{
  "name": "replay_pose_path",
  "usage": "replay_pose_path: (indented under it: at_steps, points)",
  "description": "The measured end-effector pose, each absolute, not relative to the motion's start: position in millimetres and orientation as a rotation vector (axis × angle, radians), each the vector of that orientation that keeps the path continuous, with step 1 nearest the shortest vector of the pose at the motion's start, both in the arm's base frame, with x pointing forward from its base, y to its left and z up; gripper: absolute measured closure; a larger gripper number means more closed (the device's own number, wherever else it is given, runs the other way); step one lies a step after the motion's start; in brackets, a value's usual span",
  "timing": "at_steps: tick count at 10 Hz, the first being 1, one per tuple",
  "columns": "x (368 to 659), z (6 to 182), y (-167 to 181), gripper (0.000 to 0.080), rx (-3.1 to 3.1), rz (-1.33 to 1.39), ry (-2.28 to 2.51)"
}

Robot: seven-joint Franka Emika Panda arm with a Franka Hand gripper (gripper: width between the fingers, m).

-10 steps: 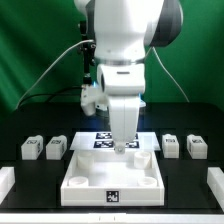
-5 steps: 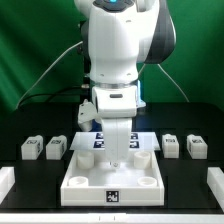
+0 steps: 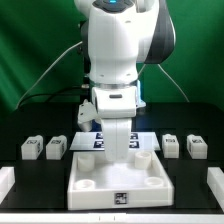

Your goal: Assemble one leg

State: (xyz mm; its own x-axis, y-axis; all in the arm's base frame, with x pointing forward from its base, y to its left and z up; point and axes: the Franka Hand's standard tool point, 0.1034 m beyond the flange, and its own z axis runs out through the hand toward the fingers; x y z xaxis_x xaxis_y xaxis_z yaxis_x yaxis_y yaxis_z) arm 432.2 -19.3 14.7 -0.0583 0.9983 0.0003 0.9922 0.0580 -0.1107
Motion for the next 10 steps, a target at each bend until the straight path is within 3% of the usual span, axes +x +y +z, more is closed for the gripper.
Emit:
replay_pose_path:
  at_steps: [8,10]
  points:
    - [435,15.5,-19,0.0735,-2.104,0.115,-2.233]
    - [447,18.8,-3,0.0735,-2.115,0.089,-2.238]
